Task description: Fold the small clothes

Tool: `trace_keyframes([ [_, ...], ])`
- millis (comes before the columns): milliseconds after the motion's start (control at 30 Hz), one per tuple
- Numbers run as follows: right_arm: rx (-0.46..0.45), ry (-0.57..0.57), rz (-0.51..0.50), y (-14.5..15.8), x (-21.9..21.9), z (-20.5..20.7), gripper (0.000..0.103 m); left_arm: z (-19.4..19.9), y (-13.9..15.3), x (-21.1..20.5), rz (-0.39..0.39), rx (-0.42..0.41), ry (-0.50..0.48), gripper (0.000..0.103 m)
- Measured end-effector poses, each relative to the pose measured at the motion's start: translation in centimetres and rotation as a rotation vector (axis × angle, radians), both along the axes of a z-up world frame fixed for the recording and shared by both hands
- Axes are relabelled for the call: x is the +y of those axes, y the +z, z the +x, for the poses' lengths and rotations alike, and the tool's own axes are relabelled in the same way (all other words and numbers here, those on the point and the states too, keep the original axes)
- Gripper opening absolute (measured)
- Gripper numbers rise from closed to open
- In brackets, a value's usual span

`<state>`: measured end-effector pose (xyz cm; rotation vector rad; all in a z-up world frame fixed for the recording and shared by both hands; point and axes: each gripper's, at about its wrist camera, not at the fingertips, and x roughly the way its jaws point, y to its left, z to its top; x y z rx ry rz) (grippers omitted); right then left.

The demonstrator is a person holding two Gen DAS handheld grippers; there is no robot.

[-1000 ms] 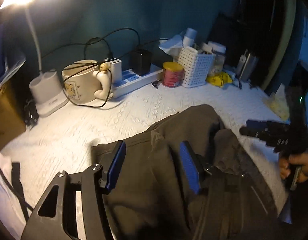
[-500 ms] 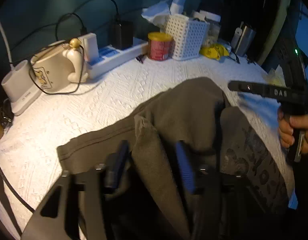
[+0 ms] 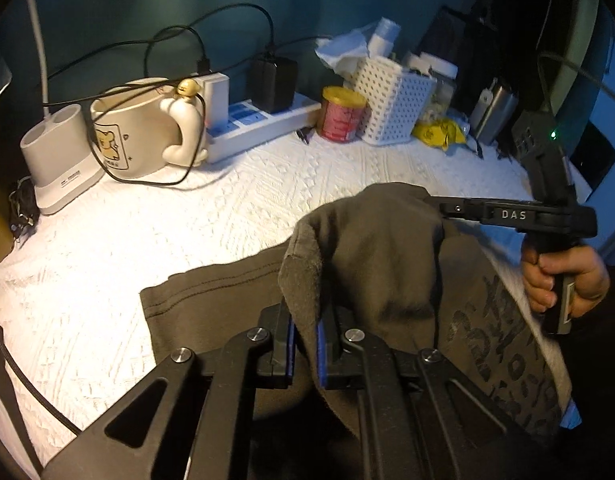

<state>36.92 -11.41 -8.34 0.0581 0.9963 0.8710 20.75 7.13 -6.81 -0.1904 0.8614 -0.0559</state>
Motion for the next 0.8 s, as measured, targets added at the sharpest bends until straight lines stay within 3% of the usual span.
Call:
trace_keyframes([
  [200, -0.076, -0.002, 0.024, 2.4, 0.9, 0.9, 0.011, -0.4, 1.3, 1.5, -0.031, -0.042, 0.035, 0.003],
  [333, -0.096, 0.017, 0.025, 2.8, 2.0, 1.6, 0.011, -0.3, 0.5, 2.6, -0.035, -0.025, 0.065, 0.003],
  [633, -0.122, 0.021, -0.060, 1.0, 3.8, 1.2, 0.011, -0.6, -1.4, 3.3, -0.012, 0.029, 0.095, 0.003],
  [800, -0.129, 0.004, -0.107, 0.4, 4.0, 0.7, 0.016, -1.0, -1.0, 4.1, -0.055, 0.044, 0.130, 0.006],
])
